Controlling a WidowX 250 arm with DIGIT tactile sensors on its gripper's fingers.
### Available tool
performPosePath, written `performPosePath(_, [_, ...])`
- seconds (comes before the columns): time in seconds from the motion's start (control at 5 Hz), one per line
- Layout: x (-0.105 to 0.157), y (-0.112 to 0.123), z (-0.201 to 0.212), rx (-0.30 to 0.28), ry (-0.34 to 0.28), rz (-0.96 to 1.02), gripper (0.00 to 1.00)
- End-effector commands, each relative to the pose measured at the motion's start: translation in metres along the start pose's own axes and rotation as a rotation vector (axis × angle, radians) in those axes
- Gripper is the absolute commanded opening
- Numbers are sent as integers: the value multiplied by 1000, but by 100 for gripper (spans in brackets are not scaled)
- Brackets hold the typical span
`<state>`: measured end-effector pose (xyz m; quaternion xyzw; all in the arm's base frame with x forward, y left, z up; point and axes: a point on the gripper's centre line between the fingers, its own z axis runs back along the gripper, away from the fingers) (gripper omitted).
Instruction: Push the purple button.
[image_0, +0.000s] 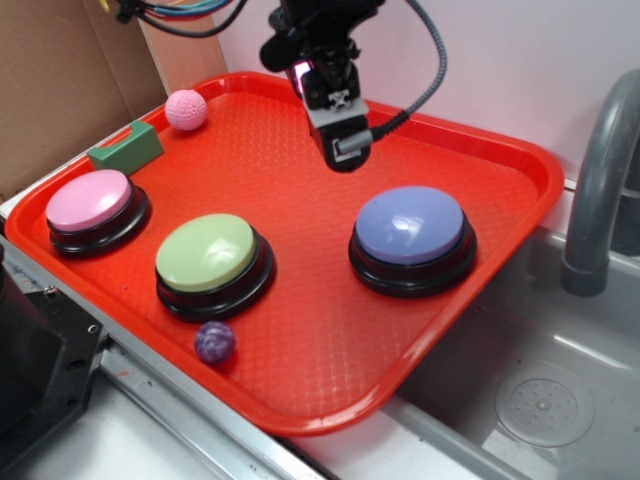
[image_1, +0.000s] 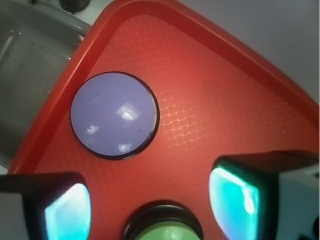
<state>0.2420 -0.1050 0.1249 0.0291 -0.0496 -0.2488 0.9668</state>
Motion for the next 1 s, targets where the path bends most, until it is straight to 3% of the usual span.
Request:
performPosePath(0.0, [-13, 1, 30, -42, -18, 12, 100])
performPosePath(0.2, [-20, 0, 37, -101, -33, 42, 100])
performPosePath(0.4, [-27, -1, 45, -124, -6, 73, 100])
performPosePath(0.6, [-40, 2, 57, -80, -14, 124, 100])
performPosePath(0.8, [-62, 12, 62, -73, 34, 187, 100])
